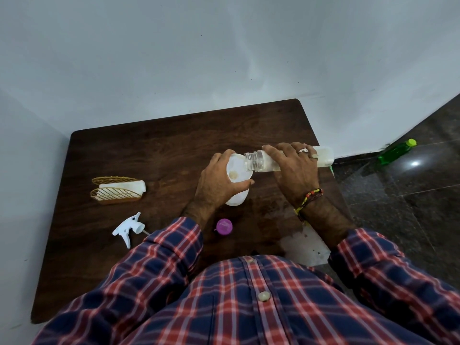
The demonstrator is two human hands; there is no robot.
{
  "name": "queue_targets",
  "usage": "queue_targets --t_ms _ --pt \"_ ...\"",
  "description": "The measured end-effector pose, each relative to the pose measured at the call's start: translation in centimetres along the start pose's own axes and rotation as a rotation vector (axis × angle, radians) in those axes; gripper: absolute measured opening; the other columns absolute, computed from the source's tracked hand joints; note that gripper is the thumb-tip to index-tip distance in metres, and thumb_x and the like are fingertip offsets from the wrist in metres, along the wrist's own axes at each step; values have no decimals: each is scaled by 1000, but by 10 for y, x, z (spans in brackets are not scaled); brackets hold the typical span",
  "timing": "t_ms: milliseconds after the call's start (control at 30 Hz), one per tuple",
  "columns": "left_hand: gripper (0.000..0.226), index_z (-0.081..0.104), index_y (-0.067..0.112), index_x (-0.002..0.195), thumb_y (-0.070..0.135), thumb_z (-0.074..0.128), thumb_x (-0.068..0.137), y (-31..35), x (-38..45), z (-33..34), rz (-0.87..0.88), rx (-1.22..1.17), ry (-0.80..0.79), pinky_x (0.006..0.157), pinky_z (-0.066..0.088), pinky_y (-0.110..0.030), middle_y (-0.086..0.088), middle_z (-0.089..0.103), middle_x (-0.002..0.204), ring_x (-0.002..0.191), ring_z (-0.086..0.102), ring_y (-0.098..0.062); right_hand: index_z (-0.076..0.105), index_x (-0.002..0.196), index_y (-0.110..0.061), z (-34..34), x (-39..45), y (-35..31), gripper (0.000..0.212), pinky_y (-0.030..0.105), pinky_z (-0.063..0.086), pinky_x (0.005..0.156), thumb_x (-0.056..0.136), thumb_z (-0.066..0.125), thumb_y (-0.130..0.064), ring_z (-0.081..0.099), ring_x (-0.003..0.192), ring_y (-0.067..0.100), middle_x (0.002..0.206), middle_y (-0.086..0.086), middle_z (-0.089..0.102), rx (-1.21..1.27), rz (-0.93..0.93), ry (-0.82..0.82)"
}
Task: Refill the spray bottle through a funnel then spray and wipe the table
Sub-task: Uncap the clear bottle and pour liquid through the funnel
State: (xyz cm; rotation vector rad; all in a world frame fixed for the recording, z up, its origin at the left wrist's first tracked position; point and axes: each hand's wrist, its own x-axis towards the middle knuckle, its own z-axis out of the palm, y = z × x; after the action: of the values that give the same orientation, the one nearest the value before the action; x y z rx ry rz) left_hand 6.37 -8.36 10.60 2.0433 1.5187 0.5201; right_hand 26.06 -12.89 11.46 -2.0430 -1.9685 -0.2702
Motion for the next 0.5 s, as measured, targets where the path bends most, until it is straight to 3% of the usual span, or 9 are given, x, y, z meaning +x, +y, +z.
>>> queue_targets --t_ms 500 --pt "84 46 24 136 57 80 66 0 1 1 1 10 5 89 48 -30 1 52 131 114 52 -16 58 128 -30 0 0 0 58 55 38 101 74 72 -12 59 110 34 116 3 66 14 16 -7"
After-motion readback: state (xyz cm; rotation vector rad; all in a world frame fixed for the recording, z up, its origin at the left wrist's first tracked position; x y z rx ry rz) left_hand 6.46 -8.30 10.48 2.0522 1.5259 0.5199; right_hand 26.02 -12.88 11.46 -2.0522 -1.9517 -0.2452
